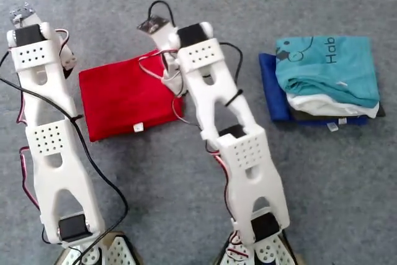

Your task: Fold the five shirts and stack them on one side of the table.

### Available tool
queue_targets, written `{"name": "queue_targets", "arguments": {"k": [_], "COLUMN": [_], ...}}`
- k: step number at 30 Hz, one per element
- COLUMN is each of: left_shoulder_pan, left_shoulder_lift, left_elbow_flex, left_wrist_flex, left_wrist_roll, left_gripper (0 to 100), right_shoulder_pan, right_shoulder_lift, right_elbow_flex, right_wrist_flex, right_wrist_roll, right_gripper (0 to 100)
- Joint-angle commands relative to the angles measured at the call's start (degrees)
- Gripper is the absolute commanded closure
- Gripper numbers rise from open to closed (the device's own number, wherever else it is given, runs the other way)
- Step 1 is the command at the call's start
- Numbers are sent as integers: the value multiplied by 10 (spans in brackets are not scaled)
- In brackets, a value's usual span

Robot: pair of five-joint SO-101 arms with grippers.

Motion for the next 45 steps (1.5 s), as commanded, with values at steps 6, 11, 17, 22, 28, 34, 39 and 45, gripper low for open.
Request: {"name": "queue_targets", "arguments": {"k": [6,11,17,22,28,34,39,45], "left_shoulder_pan": [-54,-95,-106,-109,-109,-109,-109,-109], "left_shoulder_lift": [-32,-27,7,10,10,10,10,10], "left_elbow_flex": [-29,-24,-29,-29,-29,-29,-29,-29], "left_wrist_flex": [-4,-25,-47,-47,-47,-47,-47,-47], "left_wrist_roll": [-5,-5,-5,-5,-5,-5,-5,-5], "left_gripper": [971,971,971,971,971,971,971,971], "right_shoulder_pan": [-7,-28,-67,-84,-88,-88,-85,-73], "right_shoulder_lift": [-194,-232,-189,-136,-48,57,115,179], "right_elbow_flex": [194,298,298,292,222,98,-21,-138], "right_wrist_flex": [4,-70,-152,-212,-239,-215,-127,-40], "right_wrist_roll": [4,-96,-333,-429,-496,-507,-503,-489], "right_gripper": [984,983,825,560,529,565,785,891]}}
